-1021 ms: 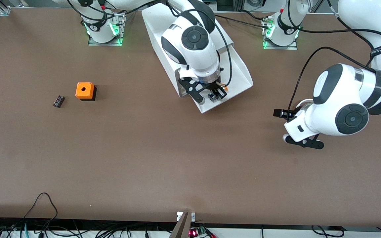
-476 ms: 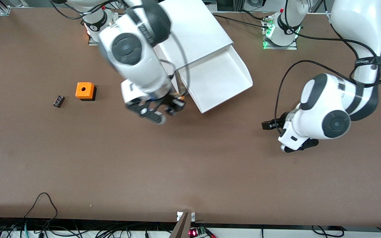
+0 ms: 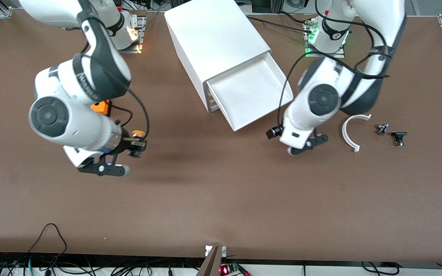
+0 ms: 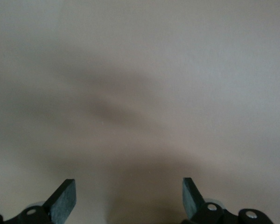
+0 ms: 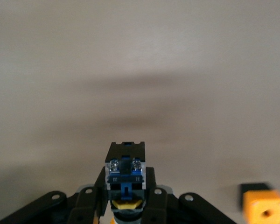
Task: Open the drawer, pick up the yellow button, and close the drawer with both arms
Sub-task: 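Lift the button out with the right gripper while the left gripper pushes the drawer, then set the button down with the right gripper while the left gripper shuts the drawer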
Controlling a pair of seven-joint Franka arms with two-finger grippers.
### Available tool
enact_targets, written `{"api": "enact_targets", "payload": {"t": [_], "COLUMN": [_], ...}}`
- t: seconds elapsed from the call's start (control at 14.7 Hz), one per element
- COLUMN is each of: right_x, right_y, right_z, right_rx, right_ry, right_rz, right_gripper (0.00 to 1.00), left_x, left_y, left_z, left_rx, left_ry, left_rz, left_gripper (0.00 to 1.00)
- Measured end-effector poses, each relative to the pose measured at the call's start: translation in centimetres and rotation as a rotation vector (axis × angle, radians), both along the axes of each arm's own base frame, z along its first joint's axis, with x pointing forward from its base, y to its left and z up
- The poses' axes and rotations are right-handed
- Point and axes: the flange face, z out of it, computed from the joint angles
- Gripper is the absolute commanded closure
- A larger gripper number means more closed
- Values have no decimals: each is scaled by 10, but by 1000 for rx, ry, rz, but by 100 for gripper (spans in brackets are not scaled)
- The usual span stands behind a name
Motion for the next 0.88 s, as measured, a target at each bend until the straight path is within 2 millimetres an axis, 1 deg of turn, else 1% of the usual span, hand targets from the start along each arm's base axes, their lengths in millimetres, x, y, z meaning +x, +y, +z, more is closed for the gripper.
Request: {"api": "enact_targets", "payload": {"t": [0.14, 0.27, 0.41, 0.48, 0.54, 0.61, 0.68, 0.88], "right_x": [13, 24, 27, 23, 17, 9, 2, -19], "right_y": [-42, -89, -142, -171, -194, -208, -213, -216], "right_z": [-20, -45, -80, -102, -124, -144, -161, -204], "right_rx": [-26, -41, -40, -34, -18, 0, 11, 12], "right_ry": [-16, -43, -71, -82, -85, -82, -79, -66], "right_rz": [80, 143, 180, 191, 187, 174, 160, 135], "right_gripper": [100, 100, 100, 100, 100, 100, 100, 100], "left_x": [-16, -30, -44, -52, -61, -68, -76, -99], "left_y": [-22, -37, -53, -60, -67, -71, -75, -88], "left_z": [-3, -8, -10, -10, -8, -6, -5, -6], "left_rx": [17, 28, 30, 31, 32, 36, 43, 48], "left_ry": [3, 14, 26, 31, 35, 40, 51, 97], "left_rz": [20, 31, 41, 45, 39, 33, 20, 4], "left_gripper": [0, 0, 0, 0, 0, 0, 0, 0]}}
